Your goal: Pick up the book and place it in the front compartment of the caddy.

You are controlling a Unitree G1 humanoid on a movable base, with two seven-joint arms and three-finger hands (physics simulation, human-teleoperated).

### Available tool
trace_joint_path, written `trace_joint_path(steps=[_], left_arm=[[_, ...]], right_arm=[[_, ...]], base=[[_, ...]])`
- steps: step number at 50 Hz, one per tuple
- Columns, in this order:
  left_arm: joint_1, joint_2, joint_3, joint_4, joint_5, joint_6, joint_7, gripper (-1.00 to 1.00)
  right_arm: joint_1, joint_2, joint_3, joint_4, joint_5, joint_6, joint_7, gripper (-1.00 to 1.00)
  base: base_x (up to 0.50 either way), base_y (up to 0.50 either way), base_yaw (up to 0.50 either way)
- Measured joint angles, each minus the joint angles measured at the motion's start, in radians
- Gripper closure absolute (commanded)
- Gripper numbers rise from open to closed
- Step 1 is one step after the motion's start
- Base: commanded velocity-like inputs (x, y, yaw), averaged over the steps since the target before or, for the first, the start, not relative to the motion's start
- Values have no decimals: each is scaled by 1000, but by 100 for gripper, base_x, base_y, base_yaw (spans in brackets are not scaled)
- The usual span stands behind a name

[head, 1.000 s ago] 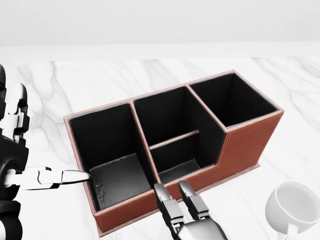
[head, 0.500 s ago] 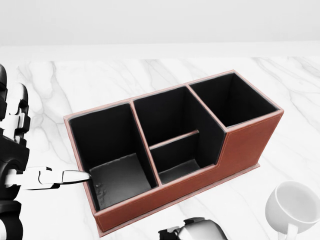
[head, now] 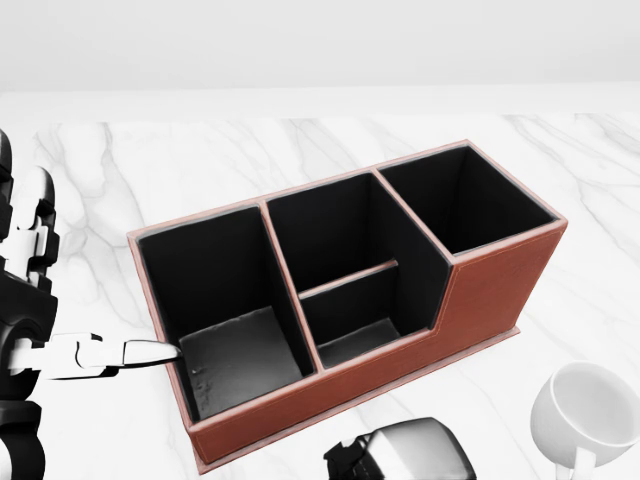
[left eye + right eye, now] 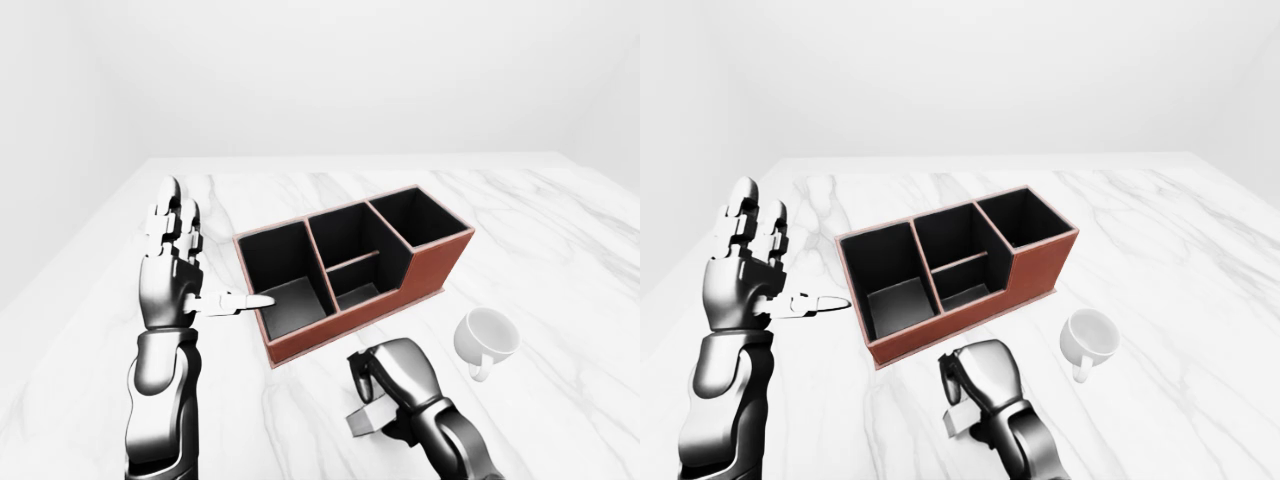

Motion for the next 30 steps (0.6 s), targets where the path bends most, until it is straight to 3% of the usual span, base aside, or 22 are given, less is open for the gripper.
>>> trace_joint_path(steps=[30], left_arm=[[-3,3,6,-7,-3,0,3,-100]], right_arm=[[-74,64,-148,-307,69,0,291,100]], base=[[0,0,0]])
